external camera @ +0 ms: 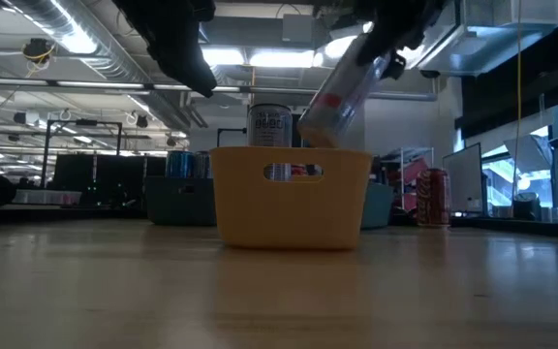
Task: Sort soda cans
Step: Put the top white pink soda can into the yellow bin, then put the right white pink soda can into the yellow bin
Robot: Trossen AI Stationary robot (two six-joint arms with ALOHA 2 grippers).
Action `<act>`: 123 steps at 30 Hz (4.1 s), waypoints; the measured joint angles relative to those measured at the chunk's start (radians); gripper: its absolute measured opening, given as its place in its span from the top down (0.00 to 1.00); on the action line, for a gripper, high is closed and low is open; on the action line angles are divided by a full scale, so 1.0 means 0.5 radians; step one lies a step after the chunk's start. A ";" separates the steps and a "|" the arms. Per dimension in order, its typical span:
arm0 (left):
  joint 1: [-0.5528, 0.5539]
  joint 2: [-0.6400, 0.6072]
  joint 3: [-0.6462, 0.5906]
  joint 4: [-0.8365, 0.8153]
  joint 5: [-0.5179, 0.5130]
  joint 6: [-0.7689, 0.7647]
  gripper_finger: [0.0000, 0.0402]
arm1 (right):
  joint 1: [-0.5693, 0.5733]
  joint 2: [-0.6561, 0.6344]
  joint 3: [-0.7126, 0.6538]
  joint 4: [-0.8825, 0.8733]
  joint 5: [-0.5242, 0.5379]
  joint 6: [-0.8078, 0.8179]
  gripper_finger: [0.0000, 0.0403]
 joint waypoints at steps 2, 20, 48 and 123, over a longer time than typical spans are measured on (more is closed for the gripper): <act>0.000 0.001 0.000 0.000 0.000 -0.004 0.24 | 0.048 0.055 -0.001 0.021 -0.052 -0.011 0.37; -0.001 0.001 0.001 0.000 0.001 -0.035 0.24 | 0.081 0.514 0.061 0.124 -0.012 -0.169 0.36; -0.001 0.001 0.001 0.003 0.001 -0.043 0.24 | 0.080 0.643 0.072 0.199 0.178 -0.267 0.12; -0.001 0.001 0.001 0.006 0.002 -0.034 0.24 | 0.097 0.607 0.531 -0.528 0.337 -0.273 0.20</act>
